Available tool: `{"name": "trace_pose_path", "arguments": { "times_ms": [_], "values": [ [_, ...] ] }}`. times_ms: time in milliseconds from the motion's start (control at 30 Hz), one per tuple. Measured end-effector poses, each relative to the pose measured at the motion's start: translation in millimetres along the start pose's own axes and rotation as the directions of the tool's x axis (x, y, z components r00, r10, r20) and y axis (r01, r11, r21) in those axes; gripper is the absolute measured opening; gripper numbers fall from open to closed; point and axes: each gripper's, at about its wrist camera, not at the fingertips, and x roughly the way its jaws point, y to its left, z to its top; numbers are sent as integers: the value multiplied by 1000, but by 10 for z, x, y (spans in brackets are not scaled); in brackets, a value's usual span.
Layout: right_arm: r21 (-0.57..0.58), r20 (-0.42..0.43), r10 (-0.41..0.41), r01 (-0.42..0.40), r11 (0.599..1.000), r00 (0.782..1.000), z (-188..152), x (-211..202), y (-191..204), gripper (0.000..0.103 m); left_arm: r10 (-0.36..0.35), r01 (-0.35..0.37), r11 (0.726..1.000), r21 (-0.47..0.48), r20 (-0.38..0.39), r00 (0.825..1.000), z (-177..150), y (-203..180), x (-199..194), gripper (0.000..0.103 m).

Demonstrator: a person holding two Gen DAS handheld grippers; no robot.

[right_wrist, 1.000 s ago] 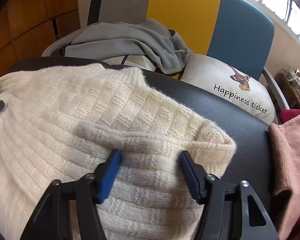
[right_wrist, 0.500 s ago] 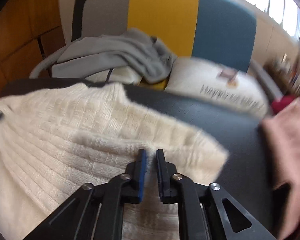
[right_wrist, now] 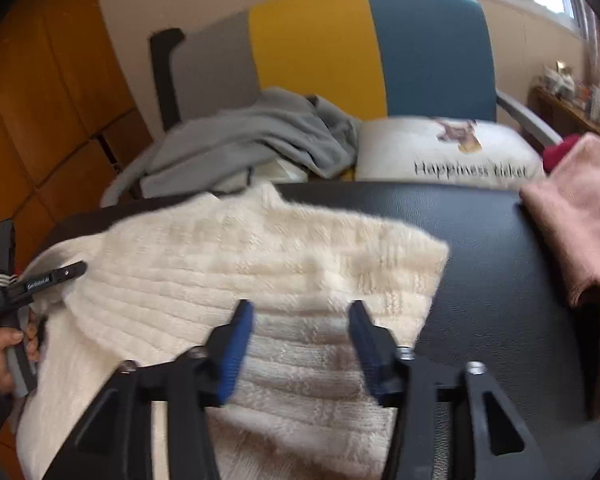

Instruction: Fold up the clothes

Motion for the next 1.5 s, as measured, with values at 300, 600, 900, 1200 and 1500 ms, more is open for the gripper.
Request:
{"name": "trace_pose_path", "arguments": {
  "times_ms": [300, 600, 900, 1200, 1500],
  "values": [
    [-65, 32, -93, 95, 993, 995, -70, 134, 95, 67, -139, 148, 986, -71, 124, 982, -264, 152, -1122, 33],
    [-70, 71, -127, 132, 989, 989, -37, -112, 246, 69, 17, 4, 992, -129, 165, 986, -1405, 819, -2640, 43],
    [-195, 95, 142, -122, 973, 985, -667, -529, 1189, 93, 85, -79, 969, -233, 17, 996, -2156, 1262, -2770, 49],
    [-136, -29, 134, -137, 981, 991, -909, -251, 1248, 103, 20, -9, 959, -282, 37, 999, -2116, 1262, -2364, 51],
    [-172, -42, 95, -101, 980, 995, -923, -194, 1311, 103, -24, 19, 939, -343, -10, 1000, -2030, 1245, -2079, 4]
  ]
}}
